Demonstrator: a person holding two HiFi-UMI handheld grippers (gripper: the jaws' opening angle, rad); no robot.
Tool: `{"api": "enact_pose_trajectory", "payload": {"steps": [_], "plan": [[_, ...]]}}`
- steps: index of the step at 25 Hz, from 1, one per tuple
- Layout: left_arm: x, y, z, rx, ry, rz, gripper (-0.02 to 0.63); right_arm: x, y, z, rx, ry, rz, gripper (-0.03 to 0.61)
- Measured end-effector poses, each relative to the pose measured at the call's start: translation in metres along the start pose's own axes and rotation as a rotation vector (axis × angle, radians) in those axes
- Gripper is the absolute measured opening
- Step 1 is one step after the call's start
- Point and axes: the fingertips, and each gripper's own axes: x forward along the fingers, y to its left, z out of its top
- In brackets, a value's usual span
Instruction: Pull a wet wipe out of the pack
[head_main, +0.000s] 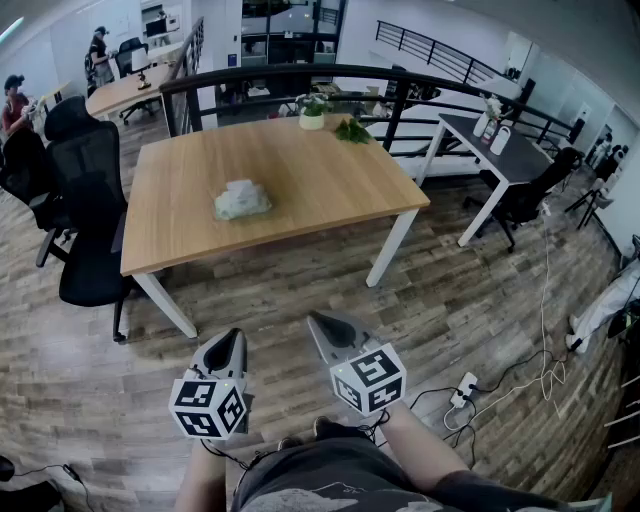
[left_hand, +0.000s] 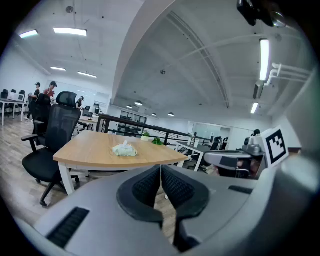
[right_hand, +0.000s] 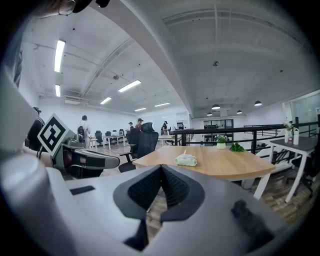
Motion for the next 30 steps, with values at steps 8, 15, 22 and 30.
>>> {"api": "enact_pose_trajectory", "payload": {"steps": [8, 15, 22, 30], "plan": [[-0.004, 0.008, 0.004, 0.025, 0.013, 0.019, 0.017, 0.004, 0.007, -0.001, 0.003, 0.02, -0.01, 0.025], [-0.014, 0.018, -0.001, 0.088, 0.042, 0.047, 0.017, 0.005, 0.019, -0.003, -0.005, 0.022, -0.023, 0.025], [-0.024, 0.026, -0.009, 0.084, 0.05, 0.03, 0.015, -0.003, 0.025, -0.01, 0.049, 0.004, -0.056, 0.025], [-0.018, 0.035, -0.006, 0.069, 0.043, 0.019, 0.015, 0.009, 0.012, -0.017, 0.069, 0.003, -0.089, 0.025]]}}
